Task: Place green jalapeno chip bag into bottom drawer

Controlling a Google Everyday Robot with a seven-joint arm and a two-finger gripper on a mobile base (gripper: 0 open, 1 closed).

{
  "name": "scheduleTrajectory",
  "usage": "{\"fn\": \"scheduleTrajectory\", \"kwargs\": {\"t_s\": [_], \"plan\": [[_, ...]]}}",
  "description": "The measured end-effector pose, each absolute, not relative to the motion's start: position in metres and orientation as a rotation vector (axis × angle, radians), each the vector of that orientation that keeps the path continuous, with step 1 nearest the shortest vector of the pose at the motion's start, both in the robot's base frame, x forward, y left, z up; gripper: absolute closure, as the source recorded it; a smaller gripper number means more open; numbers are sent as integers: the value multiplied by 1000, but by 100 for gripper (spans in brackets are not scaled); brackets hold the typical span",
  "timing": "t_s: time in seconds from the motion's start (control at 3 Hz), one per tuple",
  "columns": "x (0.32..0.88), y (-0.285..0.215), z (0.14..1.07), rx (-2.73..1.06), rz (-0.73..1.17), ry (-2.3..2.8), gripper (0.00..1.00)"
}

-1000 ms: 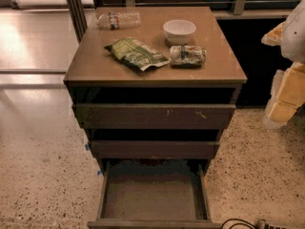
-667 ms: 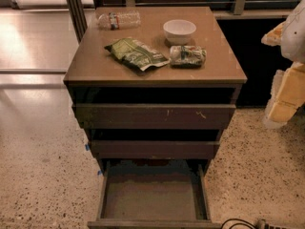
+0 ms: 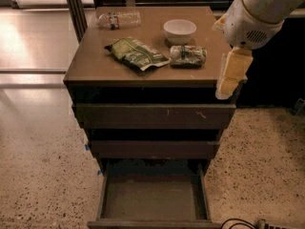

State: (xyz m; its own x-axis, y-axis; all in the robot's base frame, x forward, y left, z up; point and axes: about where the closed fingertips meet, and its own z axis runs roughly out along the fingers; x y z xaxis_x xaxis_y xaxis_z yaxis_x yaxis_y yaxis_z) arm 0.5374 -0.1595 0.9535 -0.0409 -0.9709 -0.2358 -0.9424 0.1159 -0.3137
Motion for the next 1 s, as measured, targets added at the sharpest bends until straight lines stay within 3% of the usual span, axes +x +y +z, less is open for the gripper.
{"fn": "scheduleTrajectory", "kwargs": {"t_s": [0.33, 1.0], "plan": [[607, -116, 934, -1914, -64, 1933, 0], [623, -108, 930, -1906, -79, 1904, 0]]}}
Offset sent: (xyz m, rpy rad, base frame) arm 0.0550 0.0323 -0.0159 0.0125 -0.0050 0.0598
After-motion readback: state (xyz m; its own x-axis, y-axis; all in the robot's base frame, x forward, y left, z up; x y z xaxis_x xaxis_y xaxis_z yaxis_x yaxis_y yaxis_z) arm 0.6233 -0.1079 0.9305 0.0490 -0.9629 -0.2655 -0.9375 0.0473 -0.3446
